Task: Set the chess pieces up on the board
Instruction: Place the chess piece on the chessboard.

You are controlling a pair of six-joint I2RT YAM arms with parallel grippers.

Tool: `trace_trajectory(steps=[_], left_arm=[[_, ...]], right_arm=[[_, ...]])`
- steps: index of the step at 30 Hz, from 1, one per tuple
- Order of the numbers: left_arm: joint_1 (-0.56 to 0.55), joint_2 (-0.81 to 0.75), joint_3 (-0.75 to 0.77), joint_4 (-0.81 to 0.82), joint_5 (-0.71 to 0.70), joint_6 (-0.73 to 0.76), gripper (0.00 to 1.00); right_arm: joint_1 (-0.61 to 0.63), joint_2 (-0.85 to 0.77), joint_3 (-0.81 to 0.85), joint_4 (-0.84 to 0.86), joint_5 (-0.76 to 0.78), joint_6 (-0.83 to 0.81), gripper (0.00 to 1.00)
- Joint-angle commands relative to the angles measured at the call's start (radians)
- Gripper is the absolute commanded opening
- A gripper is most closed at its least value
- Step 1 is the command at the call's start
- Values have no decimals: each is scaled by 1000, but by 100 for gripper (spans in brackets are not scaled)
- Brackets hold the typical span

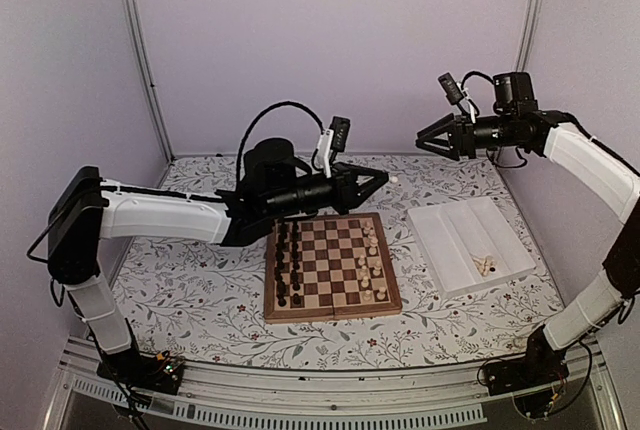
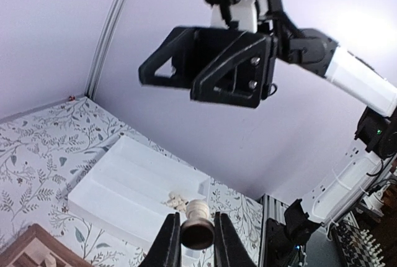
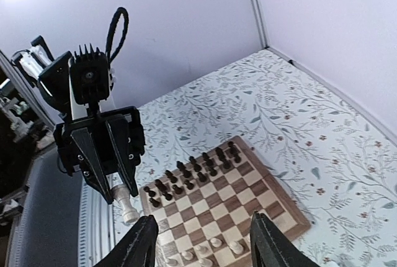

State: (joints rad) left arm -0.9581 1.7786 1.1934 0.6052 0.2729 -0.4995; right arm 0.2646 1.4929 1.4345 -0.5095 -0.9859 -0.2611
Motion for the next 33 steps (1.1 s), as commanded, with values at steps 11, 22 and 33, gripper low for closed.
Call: trace_trajectory(steps=[11,22,33], left_arm=[[12,129,120,226,-63,-53,4],[7,150,145,229,-55,-65,4],[0,177,181,212,-53,-66,4]], right_arm=[[18,72,-222,663,-424,787,53],[31,45,-280,745,-428,854,47],[50,34,-285,779,-437,876,27]])
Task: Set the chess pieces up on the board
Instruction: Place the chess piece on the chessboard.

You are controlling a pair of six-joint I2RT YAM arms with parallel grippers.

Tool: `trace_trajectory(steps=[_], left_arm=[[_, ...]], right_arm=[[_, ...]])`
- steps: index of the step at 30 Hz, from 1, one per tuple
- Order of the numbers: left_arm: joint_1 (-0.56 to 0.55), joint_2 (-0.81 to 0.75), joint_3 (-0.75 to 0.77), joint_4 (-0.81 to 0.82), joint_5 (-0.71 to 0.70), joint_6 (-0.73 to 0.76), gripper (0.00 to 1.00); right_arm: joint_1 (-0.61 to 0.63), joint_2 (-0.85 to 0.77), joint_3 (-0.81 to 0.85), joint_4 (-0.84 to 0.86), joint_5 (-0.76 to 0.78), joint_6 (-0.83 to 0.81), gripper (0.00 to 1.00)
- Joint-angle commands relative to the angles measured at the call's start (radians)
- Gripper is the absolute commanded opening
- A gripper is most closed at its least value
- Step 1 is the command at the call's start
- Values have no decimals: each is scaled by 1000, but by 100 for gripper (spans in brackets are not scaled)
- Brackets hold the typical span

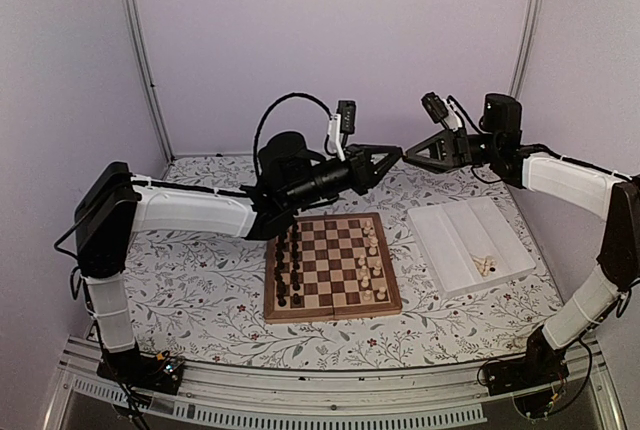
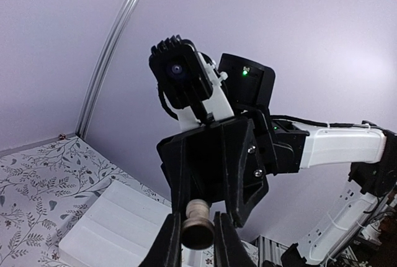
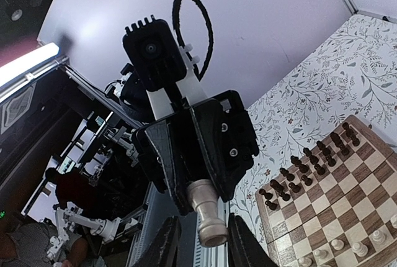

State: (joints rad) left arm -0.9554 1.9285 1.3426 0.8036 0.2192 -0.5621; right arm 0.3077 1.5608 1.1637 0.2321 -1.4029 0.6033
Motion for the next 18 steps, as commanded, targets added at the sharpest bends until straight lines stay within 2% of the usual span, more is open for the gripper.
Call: trace_trajectory(steps=[1,13,16,18], left_arm=[[-2,29,37,10,1,-5,4],[-6,36,40,-14,18,-10,5],[-6,33,40,-24,22,-7,12],[-5,29,38,-31,21,-4,24]], right_arm=[[6,-36,-16,39,-21,13,25],[-11,-42,2,33,-19,-32,10],[-19,-37,13,16,-19,-52,8],[-24,-35,31,-23,-16,-90,8]])
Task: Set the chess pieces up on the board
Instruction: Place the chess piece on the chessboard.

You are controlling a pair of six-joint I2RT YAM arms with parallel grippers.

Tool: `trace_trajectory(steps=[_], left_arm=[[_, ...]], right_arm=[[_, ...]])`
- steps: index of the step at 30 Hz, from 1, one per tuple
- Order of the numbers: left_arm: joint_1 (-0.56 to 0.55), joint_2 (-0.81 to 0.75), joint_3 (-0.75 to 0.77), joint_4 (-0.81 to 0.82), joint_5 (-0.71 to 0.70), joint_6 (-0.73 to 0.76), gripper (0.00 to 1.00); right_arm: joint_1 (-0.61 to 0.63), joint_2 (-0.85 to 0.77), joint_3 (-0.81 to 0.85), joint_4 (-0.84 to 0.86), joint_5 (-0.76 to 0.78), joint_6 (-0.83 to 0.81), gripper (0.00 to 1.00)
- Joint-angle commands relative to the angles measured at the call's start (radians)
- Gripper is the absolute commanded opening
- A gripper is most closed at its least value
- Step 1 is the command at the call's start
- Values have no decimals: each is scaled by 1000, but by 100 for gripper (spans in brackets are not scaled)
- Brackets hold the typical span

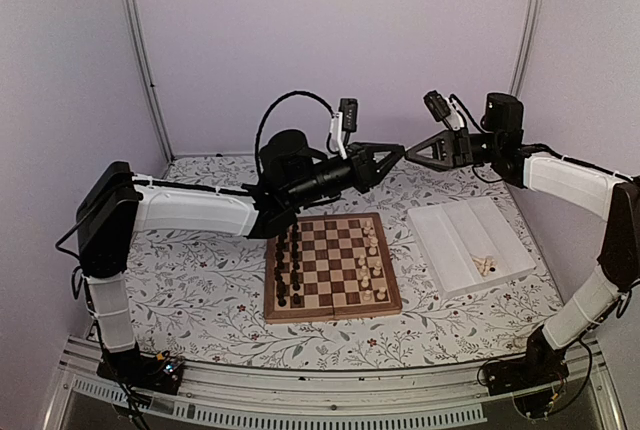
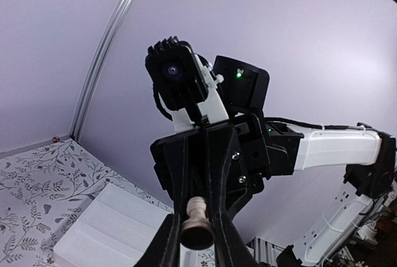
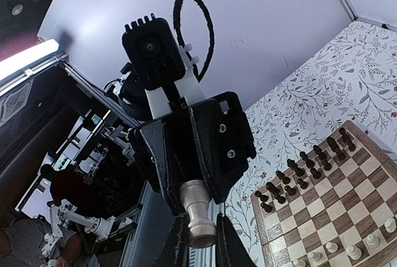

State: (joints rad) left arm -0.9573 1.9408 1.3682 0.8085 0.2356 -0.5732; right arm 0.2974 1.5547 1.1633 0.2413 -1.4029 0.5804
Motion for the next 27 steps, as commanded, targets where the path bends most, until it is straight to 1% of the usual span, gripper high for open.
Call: trace_trajectory(steps=[1,3,5,7,10,12,14,16,18,23,27], left_arm=[[-3,10,8,-41,3,12,29],[2,-17,-6,-64,-6,31,34],[11,-64,-27,-110,-16,59,38],[25,-125,-52,-188,-29,103,39],[54,-231,-100,-315,-38,177,41],[81,-298,-127,-428,-49,230,41],[106,-361,-144,-531,-69,304,42],[141,-410,-151,-628,-94,363,42],[179,-448,-167,-690,-123,408,42],[281,-524,-263,-704,-154,417,43],[332,-564,-322,-689,-157,410,43]], right_arm=[[-15,-27,44,-73,-8,-88,8],[-18,-26,89,-207,22,-171,7],[-18,-21,153,-388,85,-324,7],[-19,-13,215,-528,157,-489,7],[-7,11,299,-692,308,-646,7],[13,38,357,-796,410,-748,7],[53,58,395,-854,523,-844,7],[93,79,420,-889,622,-906,7],[134,99,438,-911,714,-962,7],[234,199,529,-1003,914,-1077,7],[298,295,608,-1099,1049,-1152,6]])
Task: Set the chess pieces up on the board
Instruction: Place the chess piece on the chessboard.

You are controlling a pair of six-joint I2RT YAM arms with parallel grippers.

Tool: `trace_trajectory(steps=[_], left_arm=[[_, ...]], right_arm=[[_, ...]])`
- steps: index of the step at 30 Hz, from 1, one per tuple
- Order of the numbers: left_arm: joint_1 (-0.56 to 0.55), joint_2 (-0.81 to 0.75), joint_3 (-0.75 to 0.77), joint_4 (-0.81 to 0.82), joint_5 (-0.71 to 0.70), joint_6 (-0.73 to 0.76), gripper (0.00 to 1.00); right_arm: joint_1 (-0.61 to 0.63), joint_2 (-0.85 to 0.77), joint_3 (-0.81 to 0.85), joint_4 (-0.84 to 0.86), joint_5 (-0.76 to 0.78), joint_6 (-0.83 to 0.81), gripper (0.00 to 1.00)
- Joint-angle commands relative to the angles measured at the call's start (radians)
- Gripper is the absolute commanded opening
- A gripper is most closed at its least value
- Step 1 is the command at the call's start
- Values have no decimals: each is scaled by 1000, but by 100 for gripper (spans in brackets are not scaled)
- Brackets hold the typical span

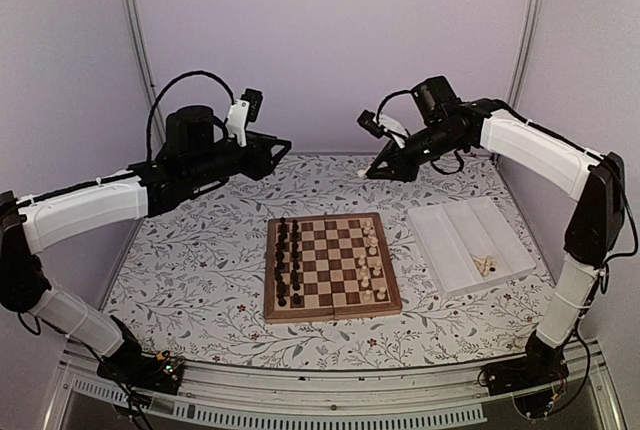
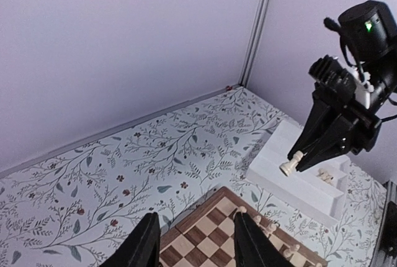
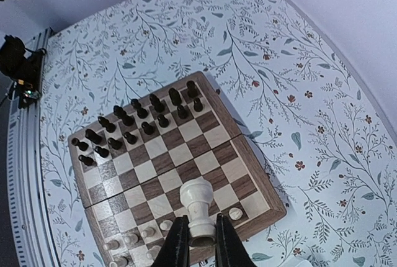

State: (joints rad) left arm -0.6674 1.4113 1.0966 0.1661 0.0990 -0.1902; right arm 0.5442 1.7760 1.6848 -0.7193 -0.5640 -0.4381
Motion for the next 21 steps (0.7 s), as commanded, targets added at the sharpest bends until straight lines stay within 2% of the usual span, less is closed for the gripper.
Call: trace_trajectory(steps=[1,10,21], left_arm=[[57,-40,-60,-48,-10,25,44],[87,-112,-80,-76,6,7,44],[88,-157,-82,-79,0,10,44]], right_arm=[[62,105,106,-164,233,-154,6],[140,306,199,-287,404,-213,5],[230,393,225,-322,482,-230,6]])
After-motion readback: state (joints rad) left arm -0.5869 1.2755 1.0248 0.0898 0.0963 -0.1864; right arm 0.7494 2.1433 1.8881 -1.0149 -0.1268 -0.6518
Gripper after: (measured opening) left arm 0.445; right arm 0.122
